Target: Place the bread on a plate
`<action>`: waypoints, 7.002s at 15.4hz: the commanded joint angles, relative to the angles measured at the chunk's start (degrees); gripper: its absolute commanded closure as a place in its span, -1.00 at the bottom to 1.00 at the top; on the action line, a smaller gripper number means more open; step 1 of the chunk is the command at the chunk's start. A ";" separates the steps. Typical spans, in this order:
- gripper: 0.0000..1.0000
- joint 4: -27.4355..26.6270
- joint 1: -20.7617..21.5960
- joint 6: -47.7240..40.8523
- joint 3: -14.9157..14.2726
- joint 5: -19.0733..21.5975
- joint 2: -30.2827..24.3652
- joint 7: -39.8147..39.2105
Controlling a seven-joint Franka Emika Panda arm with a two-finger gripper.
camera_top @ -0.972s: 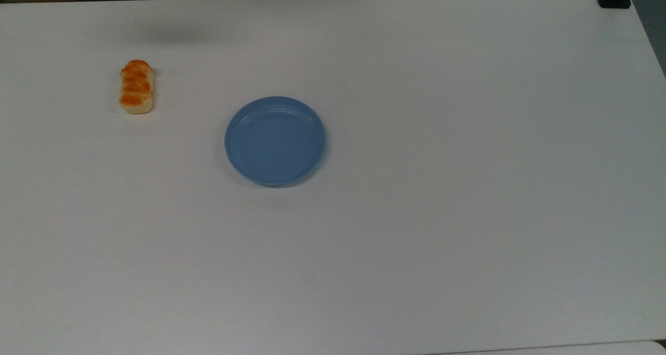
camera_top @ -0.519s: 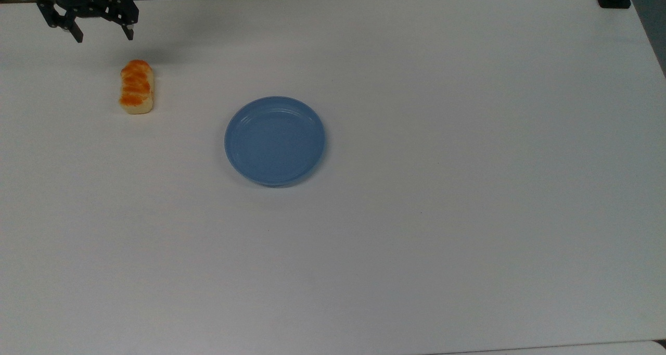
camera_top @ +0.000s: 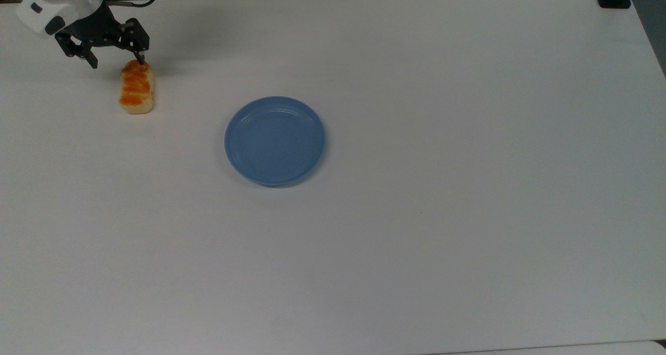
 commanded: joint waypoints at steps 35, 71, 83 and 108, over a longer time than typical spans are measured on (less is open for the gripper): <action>0.06 -6.33 1.59 8.98 1.85 -0.90 1.05 9.93; -1.00 9.46 19.87 -8.46 8.80 -0.72 -2.10 46.06; -1.00 29.27 31.55 -39.10 -8.50 -0.46 -12.93 39.22; -1.00 24.96 30.95 -28.90 -2.19 -0.02 -10.73 39.82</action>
